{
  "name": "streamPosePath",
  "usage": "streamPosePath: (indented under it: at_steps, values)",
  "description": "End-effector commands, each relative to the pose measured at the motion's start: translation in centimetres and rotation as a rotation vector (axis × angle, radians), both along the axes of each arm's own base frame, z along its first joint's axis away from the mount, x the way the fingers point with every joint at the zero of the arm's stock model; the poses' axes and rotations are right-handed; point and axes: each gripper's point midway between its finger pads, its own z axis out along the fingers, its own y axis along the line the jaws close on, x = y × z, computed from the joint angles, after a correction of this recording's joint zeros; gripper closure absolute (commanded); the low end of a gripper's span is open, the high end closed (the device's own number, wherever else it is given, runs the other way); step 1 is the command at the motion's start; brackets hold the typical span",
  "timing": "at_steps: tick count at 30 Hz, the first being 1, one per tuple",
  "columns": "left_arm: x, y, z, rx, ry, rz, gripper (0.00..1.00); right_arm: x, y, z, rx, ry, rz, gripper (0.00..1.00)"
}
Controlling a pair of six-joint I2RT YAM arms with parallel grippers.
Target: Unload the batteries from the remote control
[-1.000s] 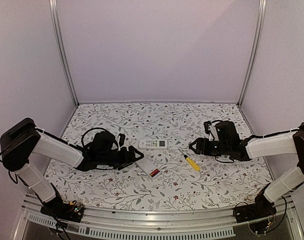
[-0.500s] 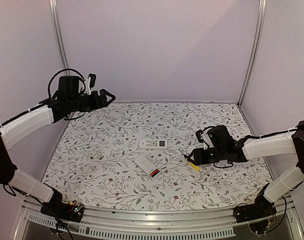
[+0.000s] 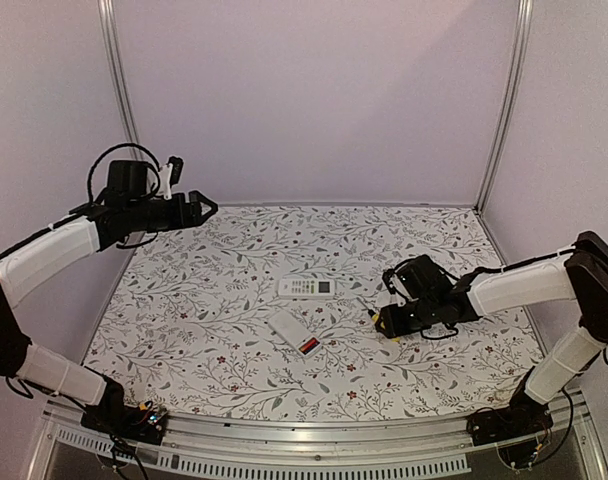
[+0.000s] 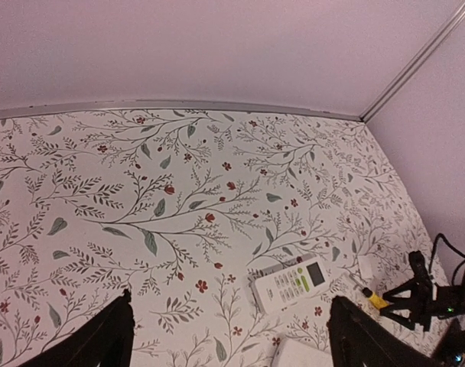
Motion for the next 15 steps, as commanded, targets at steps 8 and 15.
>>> streamPosePath:
  at_steps: [8,15]
  values:
    - [0.3,-0.2,-0.8,-0.006,0.025,-0.017,0.13,0.1,0.5,-1.2,-0.077,-0.006,0.038,0.63]
    - [0.2,-0.5,-1.2,-0.018,0.034,-0.032,0.13,0.0,1.1,-1.4,-0.092,-0.013,0.056,0.77]
